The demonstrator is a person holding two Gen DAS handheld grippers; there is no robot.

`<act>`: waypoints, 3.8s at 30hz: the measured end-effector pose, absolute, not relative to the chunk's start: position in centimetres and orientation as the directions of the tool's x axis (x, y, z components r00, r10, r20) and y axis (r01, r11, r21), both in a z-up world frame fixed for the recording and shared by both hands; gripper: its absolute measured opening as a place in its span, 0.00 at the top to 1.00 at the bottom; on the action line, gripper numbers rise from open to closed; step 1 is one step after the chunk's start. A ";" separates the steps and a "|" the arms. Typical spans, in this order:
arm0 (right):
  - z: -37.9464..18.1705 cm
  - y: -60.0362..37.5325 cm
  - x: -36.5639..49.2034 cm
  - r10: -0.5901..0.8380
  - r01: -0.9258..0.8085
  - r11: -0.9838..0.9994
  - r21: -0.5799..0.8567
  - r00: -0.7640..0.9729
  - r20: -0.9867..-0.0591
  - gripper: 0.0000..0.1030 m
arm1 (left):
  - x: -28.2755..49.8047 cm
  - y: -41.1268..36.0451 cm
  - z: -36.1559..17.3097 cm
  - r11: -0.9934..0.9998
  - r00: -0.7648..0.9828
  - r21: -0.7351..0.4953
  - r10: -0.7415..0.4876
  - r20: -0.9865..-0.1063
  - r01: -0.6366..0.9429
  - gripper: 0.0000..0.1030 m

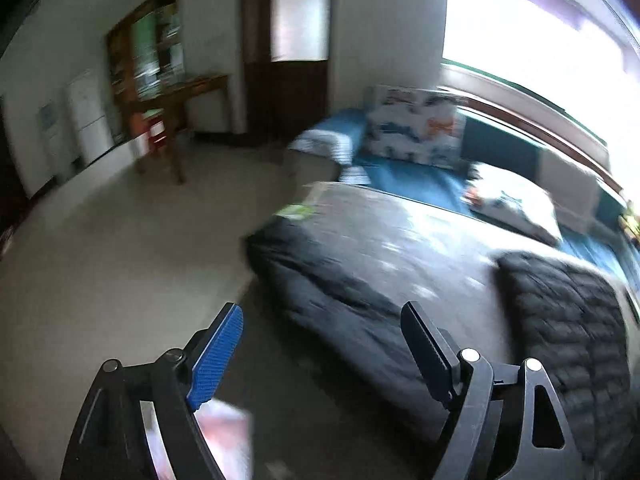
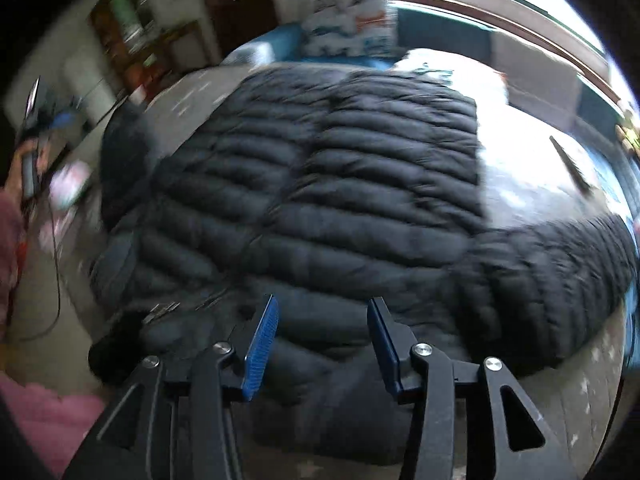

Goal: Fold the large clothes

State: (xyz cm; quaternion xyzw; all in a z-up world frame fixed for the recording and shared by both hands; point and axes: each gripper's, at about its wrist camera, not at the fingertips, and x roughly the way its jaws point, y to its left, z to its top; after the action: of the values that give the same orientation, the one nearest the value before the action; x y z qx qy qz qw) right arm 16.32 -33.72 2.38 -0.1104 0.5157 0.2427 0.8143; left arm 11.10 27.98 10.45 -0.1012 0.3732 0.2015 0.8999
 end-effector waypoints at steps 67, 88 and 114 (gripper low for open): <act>0.9 -31.5 6.4 0.375 -0.732 0.681 -0.010 0.360 -0.854 0.89 | -4.3 -15.7 -0.5 0.712 0.545 0.106 -0.424 -0.723 0.694 0.91; 2.5 -33.4 10.6 0.453 -0.666 0.728 0.163 0.289 -0.843 0.50 | 0.8 -9.0 6.2 0.802 0.535 -0.084 -0.468 -0.703 0.591 0.52; -5.0 -43.2 18.1 0.267 -0.298 0.943 0.147 0.418 -0.868 0.45 | 5.7 -8.0 2.3 0.882 0.487 -0.253 -0.437 -0.756 0.398 0.44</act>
State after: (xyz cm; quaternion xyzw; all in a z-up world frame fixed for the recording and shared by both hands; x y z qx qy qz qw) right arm 18.08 -43.20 -4.97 -0.0148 0.5128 0.1677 0.8418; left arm 5.72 -8.03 2.33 -0.0215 0.4448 -0.2422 0.8620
